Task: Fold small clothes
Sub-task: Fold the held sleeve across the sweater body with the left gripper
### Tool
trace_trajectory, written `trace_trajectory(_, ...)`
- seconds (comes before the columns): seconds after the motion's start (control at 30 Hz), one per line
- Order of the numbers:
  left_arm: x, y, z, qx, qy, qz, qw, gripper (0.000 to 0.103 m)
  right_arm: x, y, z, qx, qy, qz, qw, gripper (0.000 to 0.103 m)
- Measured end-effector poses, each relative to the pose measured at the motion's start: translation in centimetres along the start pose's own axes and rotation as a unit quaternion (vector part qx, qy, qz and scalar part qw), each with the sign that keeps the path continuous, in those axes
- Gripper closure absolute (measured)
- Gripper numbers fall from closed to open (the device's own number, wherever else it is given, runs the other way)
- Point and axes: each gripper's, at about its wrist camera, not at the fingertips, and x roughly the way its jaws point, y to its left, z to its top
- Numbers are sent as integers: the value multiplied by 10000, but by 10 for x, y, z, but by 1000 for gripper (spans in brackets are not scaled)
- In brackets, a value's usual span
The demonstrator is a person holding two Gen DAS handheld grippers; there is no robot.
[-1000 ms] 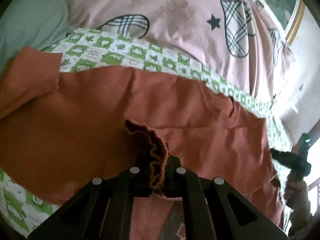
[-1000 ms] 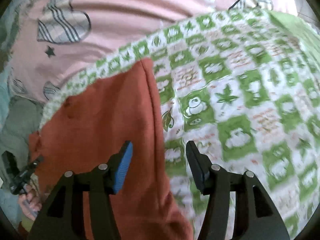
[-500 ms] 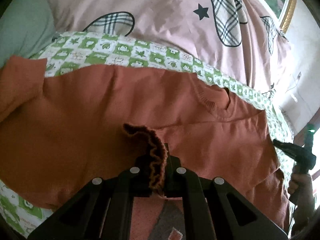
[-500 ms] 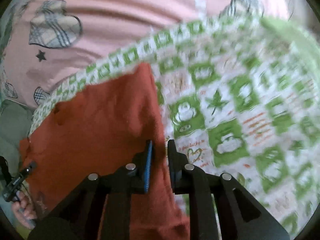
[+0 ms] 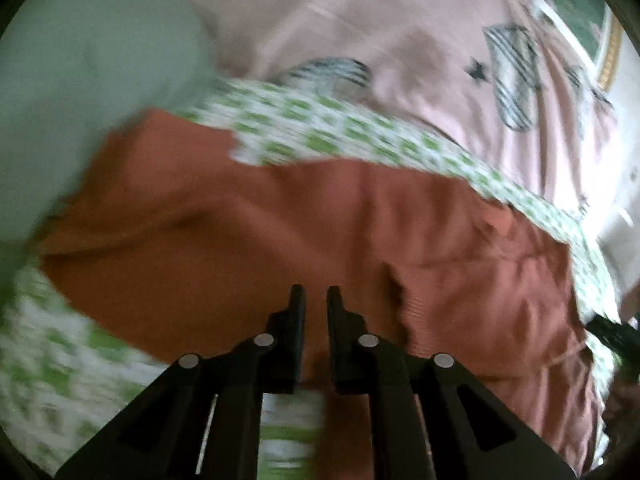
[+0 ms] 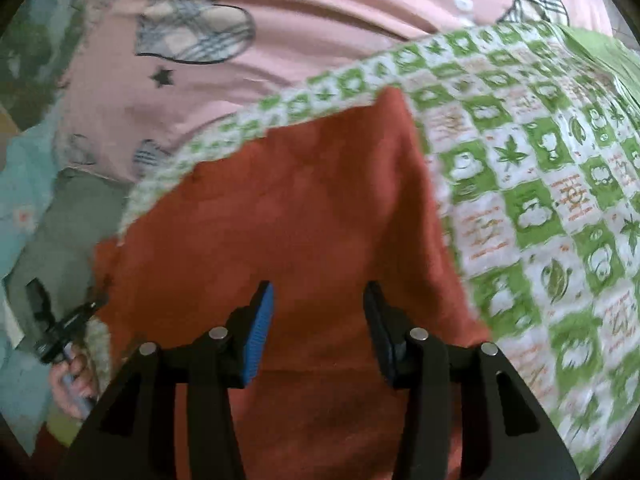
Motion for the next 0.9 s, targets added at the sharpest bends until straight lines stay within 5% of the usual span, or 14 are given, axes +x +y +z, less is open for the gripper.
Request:
trace_trajectory(0.07, -1, 14, 10, 0, -10, 373, 9993, 53, -2, 18, -14, -8, 62, 239, 9997, 48)
trace_trajectory(0.13, 5, 20, 20, 204, 2, 733, 9971, 39, -2, 29, -25, -7, 156, 397, 9991, 47)
trace_trajectory(0.27, 29, 17, 34, 880, 55, 1538, 9842, 35, 0, 44, -44, 64, 374, 642, 9972, 47)
trace_trajectory(0.4, 64, 21, 42, 1195, 255, 1946, 9732, 33, 5, 48, -50, 117, 482, 670, 9965, 46)
trace_trajectory(0.43, 71, 24, 45, 1176, 276, 2010, 9721, 34, 6, 49, -50, 116, 504, 673, 9964, 46)
trace_trajectory(0.5, 78, 36, 54, 945, 243, 1891, 9771, 64, 6, 50, -49, 109, 510, 672, 9964, 46)
trace_trajectory(0.53, 77, 41, 57, 806, 256, 1804, 9800, 94, 5, 51, -49, 102, 493, 678, 9964, 46)
trace_trajectory(0.73, 29, 53, 65, -20, -279, 962, 9950, 99, -3, 54, -50, 30, 384, 706, 9968, 46)
trace_trajectory(0.9, -18, 7, 52, -86, -613, 42, 9981, 99, -9, 53, -54, 81, 332, 755, 9966, 46)
